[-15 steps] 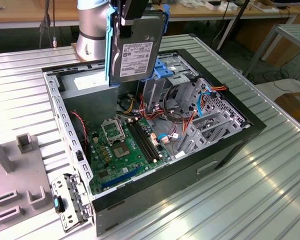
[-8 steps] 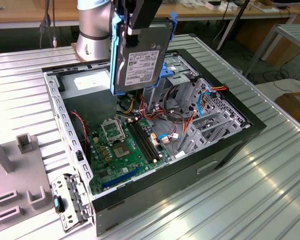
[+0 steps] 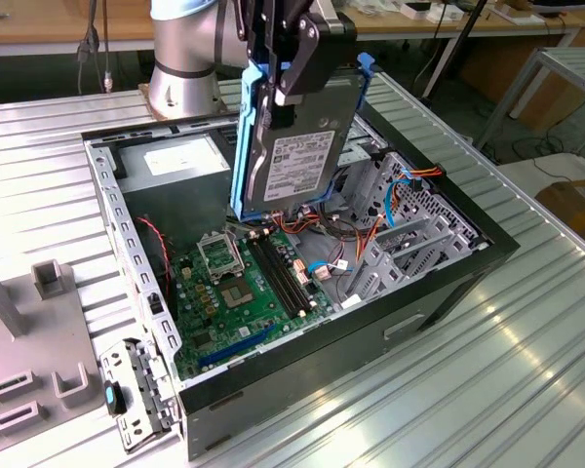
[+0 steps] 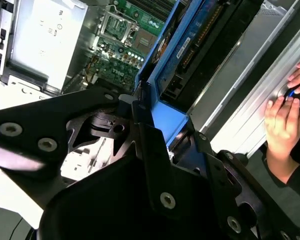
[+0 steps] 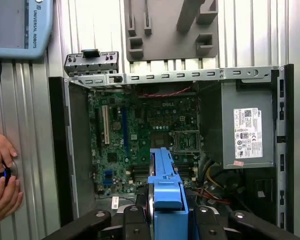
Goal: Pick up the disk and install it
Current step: 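Insert the disk into the insertion slot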
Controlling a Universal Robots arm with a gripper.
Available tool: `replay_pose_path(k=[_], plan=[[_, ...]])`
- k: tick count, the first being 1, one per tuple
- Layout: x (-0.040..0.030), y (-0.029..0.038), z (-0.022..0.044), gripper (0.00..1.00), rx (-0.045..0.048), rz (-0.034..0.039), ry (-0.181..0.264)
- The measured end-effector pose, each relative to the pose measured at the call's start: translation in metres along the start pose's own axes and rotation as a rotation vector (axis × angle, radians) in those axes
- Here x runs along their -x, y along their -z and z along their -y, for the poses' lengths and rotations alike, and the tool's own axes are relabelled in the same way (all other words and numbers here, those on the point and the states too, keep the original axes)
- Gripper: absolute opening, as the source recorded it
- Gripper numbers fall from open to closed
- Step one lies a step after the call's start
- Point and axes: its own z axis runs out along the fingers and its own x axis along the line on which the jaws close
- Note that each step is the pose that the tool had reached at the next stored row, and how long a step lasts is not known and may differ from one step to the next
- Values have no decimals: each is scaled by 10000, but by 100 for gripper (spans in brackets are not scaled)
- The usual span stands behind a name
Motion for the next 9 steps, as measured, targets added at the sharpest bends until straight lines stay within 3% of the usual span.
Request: replay_pose_path(k=[2,4,7,9], plan=[[-106,-15,6,37,-2,-37,1],[-154,-28,12,37,-3,-43,1],[-159,-46,62,37,-3,-45,1],[-155,-61,151,37,-2,-44,2]])
